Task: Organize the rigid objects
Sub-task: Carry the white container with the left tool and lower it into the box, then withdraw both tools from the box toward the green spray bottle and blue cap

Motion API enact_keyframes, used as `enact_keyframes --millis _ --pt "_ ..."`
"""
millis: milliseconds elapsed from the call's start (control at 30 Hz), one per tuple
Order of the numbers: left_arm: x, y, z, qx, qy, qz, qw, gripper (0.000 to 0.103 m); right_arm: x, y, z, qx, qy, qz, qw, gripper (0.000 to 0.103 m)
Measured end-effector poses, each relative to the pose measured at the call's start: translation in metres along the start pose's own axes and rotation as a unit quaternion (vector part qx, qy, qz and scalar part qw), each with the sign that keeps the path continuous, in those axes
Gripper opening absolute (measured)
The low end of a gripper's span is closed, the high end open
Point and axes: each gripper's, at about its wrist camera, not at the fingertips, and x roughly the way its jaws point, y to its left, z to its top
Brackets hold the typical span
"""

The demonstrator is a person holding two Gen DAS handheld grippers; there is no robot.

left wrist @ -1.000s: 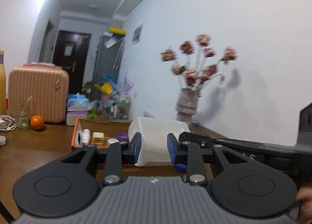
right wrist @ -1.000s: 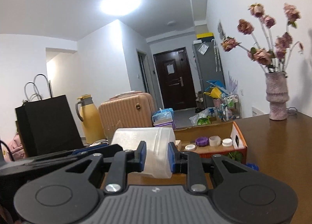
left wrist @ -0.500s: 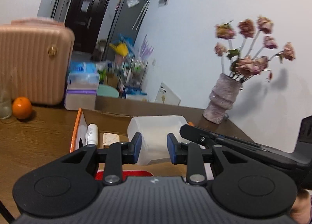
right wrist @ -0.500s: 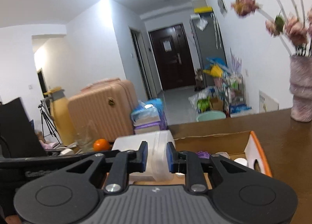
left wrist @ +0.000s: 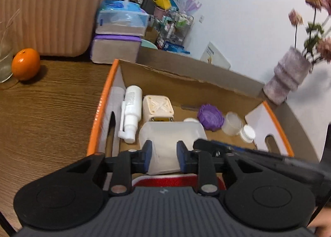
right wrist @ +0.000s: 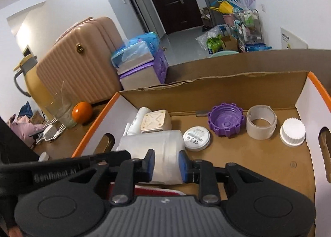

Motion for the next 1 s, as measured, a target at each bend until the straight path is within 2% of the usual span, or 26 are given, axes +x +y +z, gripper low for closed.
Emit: enact_keyframes --millis 100,167,200,233,300,367,433,467,533,600,633,667,833,967,1000 --pt "-0.001 -0.002 0.001 -0.006 0.012 -0.002 0.9999 0.027 -0.003 -0.003 0.003 0.002 0.011 -0.011 1.000 0.028" --pt "-0.011 0.002 0.001 -0.027 0.015 -0.010 0.9995 0.031 -0.017 0.000 0.005 -0.007 0.006 -0.016 1.000 0.028" --pt "-0.015 0.004 0.001 -0.036 0.011 -0.014 0.9992 0.040 -0.026 0.001 0.007 -0.012 -0.001 -0.018 1.000 0.028" --pt "-0.025 0.003 0.000 -0.036 0.007 -0.006 0.9993 0.057 -0.037 0.001 0.009 -0.017 -0.008 -0.020 1.000 0.030" --pt "-0.046 -0.003 -0.002 -0.018 -0.020 0.011 0.9996 0.067 -0.056 0.002 0.014 -0.025 -0.020 -0.026 0.999 0.037" --pt "-0.070 -0.010 -0.004 0.012 -0.039 0.021 0.9990 0.071 -0.079 0.002 0.016 -0.032 -0.035 -0.027 0.999 0.045" --pt "-0.090 -0.018 -0.008 0.032 -0.056 0.035 0.9973 0.082 -0.100 0.002 0.017 -0.037 -0.041 -0.047 0.997 0.047" --pt "-0.101 -0.023 -0.011 0.044 -0.067 0.043 0.9959 0.084 -0.112 0.003 0.016 -0.042 -0.047 -0.058 0.996 0.048" --pt "-0.122 -0.034 -0.018 0.069 -0.088 0.057 0.9921 0.088 -0.137 0.006 0.013 -0.053 -0.060 -0.073 0.994 0.053" --pt "-0.142 -0.044 -0.026 0.089 -0.106 0.060 0.9885 0.092 -0.156 0.009 0.007 -0.067 -0.076 -0.085 0.991 0.063" --pt "-0.152 -0.047 -0.030 0.096 -0.113 0.059 0.9871 0.096 -0.167 0.013 0.001 -0.083 -0.085 -0.096 0.988 0.073" --pt "-0.163 -0.051 -0.036 0.103 -0.124 0.057 0.9853 0.098 -0.176 0.015 -0.004 -0.098 -0.092 -0.106 0.985 0.079" --pt "-0.202 -0.067 -0.064 0.143 -0.175 0.062 0.9722 0.103 -0.216 0.025 -0.035 -0.145 -0.137 -0.138 0.970 0.084" --pt "-0.229 -0.078 -0.090 0.164 -0.240 0.064 0.9546 0.103 -0.247 0.026 -0.064 -0.153 -0.204 -0.141 0.957 0.100" --pt "-0.236 -0.080 -0.097 0.169 -0.254 0.064 0.9501 0.103 -0.252 0.028 -0.072 -0.161 -0.220 -0.144 0.951 0.101"
